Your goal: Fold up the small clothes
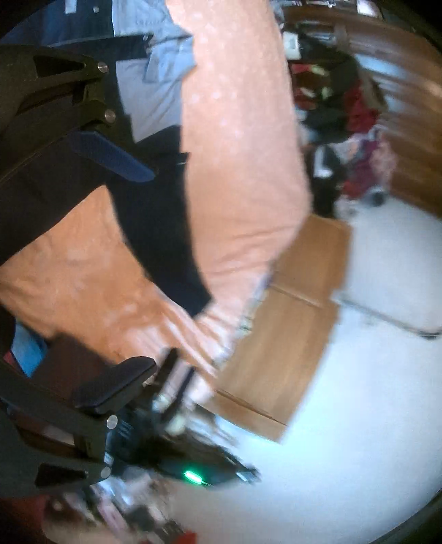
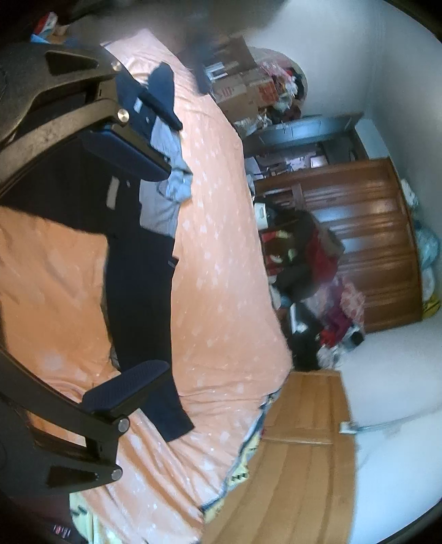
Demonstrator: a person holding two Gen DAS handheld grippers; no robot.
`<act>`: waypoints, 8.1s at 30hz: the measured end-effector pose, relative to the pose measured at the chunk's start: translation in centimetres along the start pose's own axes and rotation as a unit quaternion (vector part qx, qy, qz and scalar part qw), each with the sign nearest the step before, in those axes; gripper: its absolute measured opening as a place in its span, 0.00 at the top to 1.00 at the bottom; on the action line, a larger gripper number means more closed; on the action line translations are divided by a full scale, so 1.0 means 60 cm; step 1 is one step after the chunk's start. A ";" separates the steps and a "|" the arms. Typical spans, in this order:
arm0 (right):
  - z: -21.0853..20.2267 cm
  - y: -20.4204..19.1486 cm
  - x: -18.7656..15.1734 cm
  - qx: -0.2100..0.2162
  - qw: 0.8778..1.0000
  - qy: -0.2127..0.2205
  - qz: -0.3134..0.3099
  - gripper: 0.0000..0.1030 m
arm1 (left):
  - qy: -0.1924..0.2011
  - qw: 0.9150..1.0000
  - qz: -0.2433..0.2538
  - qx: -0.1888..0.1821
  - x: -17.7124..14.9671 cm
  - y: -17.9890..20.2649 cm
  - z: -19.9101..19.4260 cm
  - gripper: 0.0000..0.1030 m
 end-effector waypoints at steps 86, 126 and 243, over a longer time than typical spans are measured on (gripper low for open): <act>0.408 -0.194 -0.326 0.091 0.943 -0.293 0.131 0.17 | 0.024 0.874 -0.374 0.309 -0.245 -1.248 -0.353 0.84; 0.707 -0.069 -0.240 0.125 0.933 -0.282 0.186 0.34 | -0.045 0.918 -0.366 0.148 -0.314 -0.982 -0.071 0.79; 0.451 0.240 -0.126 -0.056 0.972 -0.175 0.143 0.35 | -0.035 0.933 -0.331 0.138 -0.311 -0.961 -0.098 0.38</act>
Point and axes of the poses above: each gripper's, at about its wrist camera, not at the fingertips, and z roughly the way its jaws point, y to its right, x to its top, the point moved 7 cm from there along z, roughly the way its jaws point, and after that the axes turned 6 degrees about x, right-handed, at the moved point
